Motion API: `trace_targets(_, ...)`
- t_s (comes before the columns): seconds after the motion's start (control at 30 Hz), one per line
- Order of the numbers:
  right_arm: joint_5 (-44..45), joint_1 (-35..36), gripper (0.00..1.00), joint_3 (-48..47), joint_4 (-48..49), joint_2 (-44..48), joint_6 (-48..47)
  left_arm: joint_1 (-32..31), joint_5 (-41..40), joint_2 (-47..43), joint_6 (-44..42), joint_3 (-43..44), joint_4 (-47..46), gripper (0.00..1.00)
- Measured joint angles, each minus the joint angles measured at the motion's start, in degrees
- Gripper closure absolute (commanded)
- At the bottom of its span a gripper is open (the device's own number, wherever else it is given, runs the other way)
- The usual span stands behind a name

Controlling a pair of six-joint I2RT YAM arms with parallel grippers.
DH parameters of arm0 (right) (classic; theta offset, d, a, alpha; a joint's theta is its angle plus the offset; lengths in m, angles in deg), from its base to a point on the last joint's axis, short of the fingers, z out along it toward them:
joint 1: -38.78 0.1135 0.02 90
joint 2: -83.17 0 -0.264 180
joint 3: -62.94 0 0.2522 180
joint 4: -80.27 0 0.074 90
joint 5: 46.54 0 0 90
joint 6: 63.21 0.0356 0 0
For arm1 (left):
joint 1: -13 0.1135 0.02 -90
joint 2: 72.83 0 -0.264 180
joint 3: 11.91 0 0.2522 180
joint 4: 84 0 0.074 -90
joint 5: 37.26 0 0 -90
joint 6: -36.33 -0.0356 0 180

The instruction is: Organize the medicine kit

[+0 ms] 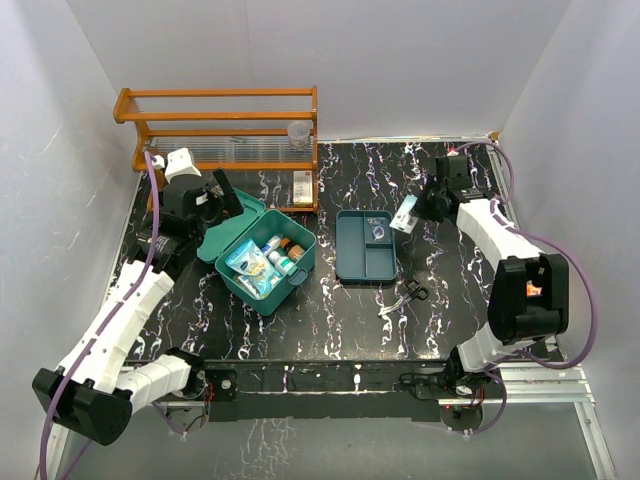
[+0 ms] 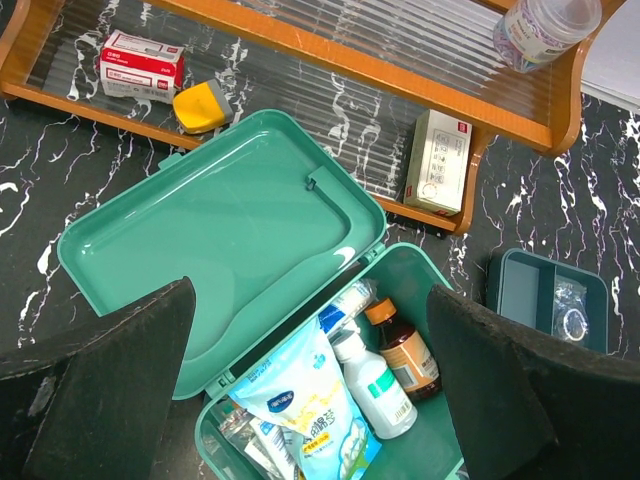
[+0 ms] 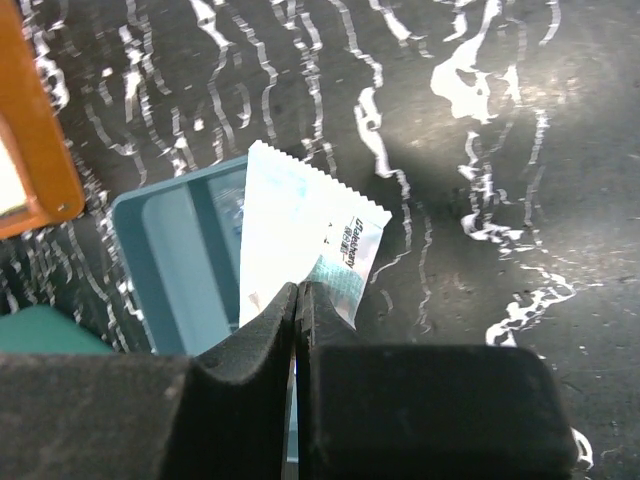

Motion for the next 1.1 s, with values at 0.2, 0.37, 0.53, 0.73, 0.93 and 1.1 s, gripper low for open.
trace_targets(0.2, -5.4, 3.8, 1.00, 3.5, 2.0, 3.8, -1.6, 0.0, 1.0, 0.5, -0.1, 0.5, -0.3, 0.01)
trace_targets(0.37, -9.8, 6.6, 1.00, 6.9, 1.9, 3.9, -4.4, 0.0, 1.5, 1.1, -0.1, 0.9, -0.6, 0.01)
trace_targets(0.53, -9.7, 8.8, 1.00, 7.7, 0.6, 3.8, -9.2, 0.0, 2.4, 1.7, -0.4, 1.6, -1.0, 0.01)
trace_targets(0.73, -9.4, 10.6, 1.00, 7.7, 0.0, 2.2, -13.9, 0.0, 2.6, 1.7, -0.5, 1.6, -1.2, 0.01)
trace_targets(0.93, -7.9, 13.1, 1.00, 7.7, -1.6, -0.4, -16.2, 0.0, 2.5, 1.4, -0.5, 1.6, -1.2, 0.01)
trace_targets(1.1, -6.0, 14.8, 1.00, 7.7, -2.3, -2.5, -16.3, 0.0, 2.4, 0.7, -0.5, 1.6, -1.2, 0.01)
